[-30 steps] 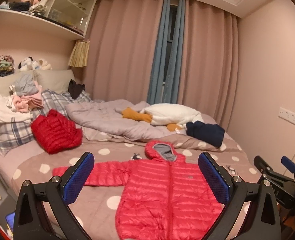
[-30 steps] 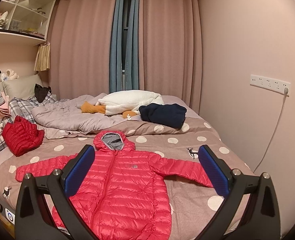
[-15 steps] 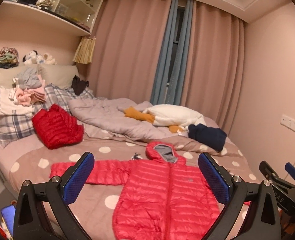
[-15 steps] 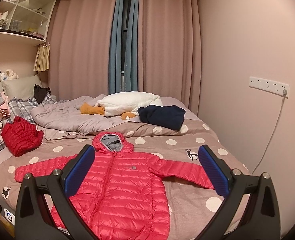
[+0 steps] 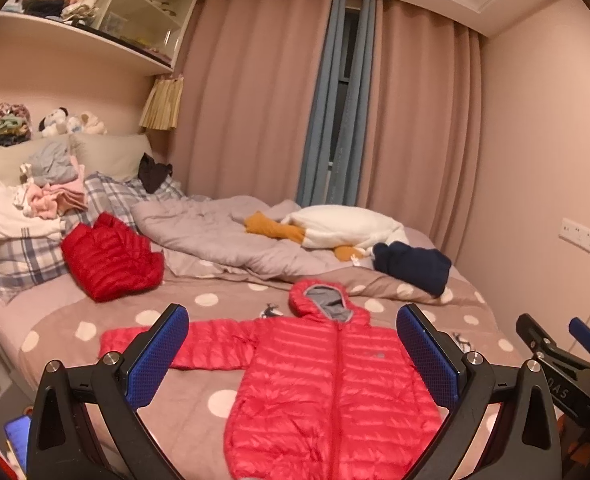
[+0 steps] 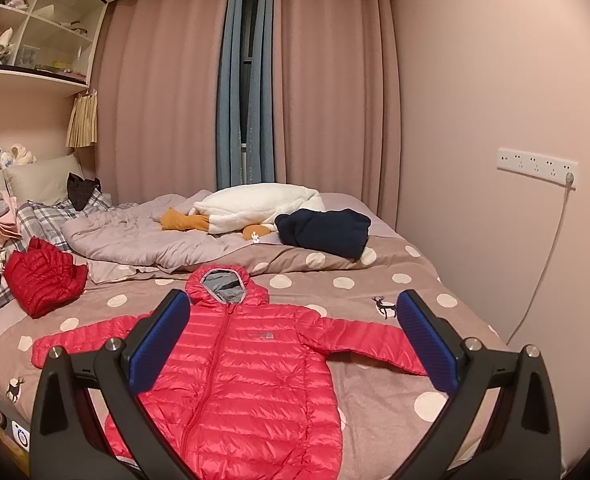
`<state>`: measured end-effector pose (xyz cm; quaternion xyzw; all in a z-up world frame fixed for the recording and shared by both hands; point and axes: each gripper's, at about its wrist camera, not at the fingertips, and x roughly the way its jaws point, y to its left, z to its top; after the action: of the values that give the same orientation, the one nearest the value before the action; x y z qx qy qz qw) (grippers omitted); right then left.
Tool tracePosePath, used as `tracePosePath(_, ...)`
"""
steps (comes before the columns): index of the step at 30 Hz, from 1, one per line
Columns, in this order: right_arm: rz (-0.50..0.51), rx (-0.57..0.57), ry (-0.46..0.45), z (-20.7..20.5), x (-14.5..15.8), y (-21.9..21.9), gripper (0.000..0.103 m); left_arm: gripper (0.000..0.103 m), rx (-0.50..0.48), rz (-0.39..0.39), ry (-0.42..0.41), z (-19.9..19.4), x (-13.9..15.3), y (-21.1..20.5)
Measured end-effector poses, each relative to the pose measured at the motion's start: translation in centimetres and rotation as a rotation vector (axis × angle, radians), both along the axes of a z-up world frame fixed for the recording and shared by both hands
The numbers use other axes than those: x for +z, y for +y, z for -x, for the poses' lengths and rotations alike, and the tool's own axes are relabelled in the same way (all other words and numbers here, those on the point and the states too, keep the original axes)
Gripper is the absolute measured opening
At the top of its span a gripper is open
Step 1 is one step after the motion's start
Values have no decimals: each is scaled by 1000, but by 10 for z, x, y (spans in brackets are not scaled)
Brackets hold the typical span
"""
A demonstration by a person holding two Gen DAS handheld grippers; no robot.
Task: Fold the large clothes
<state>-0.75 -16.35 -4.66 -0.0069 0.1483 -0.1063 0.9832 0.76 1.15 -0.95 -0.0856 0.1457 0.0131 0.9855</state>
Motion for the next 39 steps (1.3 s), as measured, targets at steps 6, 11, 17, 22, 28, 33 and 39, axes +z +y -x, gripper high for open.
tracePosePath(6,-4,11,6,-1,-3,0,103,103,1,-6,10,-1,1,-3)
tracePosePath(11,-58,43,-4,-1,-7,-5,103,103,-6,-18,13,-2,4,-7)
tracePosePath(17,-111,59,18,-7,-19,-9,103,103,-15,-34,12,0,4,-11)
tracePosePath(22,-115,70,23,-7,-21,-3,103,103,-16,-34,17,1,3,-11)
tracePosePath(28,-112,79,13,-8,-20,-2,103,103,-15,-24,17,2,2,-9)
tracePosePath(33,-106,77,18,-10,-21,0,103,103,-14,-26,18,1,2,-10)
tracePosePath(39,-102,82,24,-11,-20,0,103,103,-16,-16,21,-1,2,-11)
